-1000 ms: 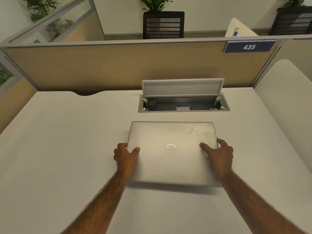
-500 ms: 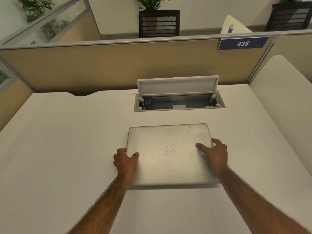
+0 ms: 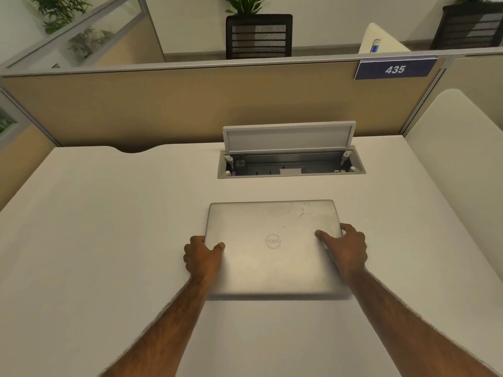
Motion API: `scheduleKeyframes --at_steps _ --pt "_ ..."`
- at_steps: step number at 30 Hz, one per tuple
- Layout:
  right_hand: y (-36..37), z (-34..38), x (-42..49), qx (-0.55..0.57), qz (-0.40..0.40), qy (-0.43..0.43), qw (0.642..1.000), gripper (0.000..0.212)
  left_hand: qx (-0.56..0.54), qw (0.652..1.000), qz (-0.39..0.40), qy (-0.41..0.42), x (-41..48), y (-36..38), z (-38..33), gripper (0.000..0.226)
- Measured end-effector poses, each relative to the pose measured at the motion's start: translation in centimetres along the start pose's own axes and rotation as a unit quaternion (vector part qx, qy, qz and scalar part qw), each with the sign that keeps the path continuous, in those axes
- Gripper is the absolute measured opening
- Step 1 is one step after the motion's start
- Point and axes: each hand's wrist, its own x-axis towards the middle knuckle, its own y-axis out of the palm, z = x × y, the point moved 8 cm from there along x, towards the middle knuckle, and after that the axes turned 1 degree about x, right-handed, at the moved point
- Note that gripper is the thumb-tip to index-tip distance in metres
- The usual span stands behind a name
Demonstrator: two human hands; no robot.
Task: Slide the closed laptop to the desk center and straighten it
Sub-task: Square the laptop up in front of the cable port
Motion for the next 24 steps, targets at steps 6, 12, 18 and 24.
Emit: scheduleKeyframes --at_steps 6,12,18,24 --pt "0.11 0.02 0.36 -0.021 0.002 0.004 1.000 0.077 0.012 1.000 0.002 0.002 0.12 0.22 -0.16 0.056" --pt "0.14 0.23 0.62 -0.029 0.009 0.007 1.000 0.077 0.022 1.000 0.001 0.003 0.01 0.32 -0.23 0.058" --pt "0.27 0.14 0.66 -0.043 0.012 0.009 0.999 0.080 0.044 0.999 0.005 0.009 -0.16 0.13 -0.43 0.059" --pt "0.21 0.26 0.60 -0.046 0.021 0.014 0.999 0.074 0.045 0.999 0.014 0.015 -0.30 -0.07 -0.65 0.060"
